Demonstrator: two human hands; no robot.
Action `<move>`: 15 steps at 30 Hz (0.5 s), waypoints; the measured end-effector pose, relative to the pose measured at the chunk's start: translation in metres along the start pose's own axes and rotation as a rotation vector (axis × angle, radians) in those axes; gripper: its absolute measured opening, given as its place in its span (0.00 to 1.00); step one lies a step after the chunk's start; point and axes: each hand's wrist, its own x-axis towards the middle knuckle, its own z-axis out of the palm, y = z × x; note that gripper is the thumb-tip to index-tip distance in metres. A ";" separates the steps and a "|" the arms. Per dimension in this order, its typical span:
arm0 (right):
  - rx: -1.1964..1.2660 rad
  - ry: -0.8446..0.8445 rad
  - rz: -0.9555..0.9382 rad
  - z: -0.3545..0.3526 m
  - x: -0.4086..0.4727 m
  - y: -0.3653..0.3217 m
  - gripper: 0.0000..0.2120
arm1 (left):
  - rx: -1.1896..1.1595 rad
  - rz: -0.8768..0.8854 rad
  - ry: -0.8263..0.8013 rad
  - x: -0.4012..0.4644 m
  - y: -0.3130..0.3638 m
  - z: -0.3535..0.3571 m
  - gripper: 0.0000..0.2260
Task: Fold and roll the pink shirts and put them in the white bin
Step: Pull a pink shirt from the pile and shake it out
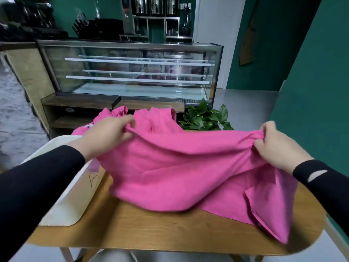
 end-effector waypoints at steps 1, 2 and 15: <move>0.114 -0.009 0.059 -0.002 0.005 0.004 0.08 | -0.022 -0.069 0.078 0.005 -0.010 -0.003 0.03; 0.196 -0.008 0.089 -0.004 0.009 0.006 0.09 | -0.085 -0.164 0.145 0.009 -0.019 -0.005 0.06; -0.195 0.076 0.093 0.001 0.031 0.035 0.06 | -0.355 -0.460 0.706 0.059 -0.030 -0.064 0.26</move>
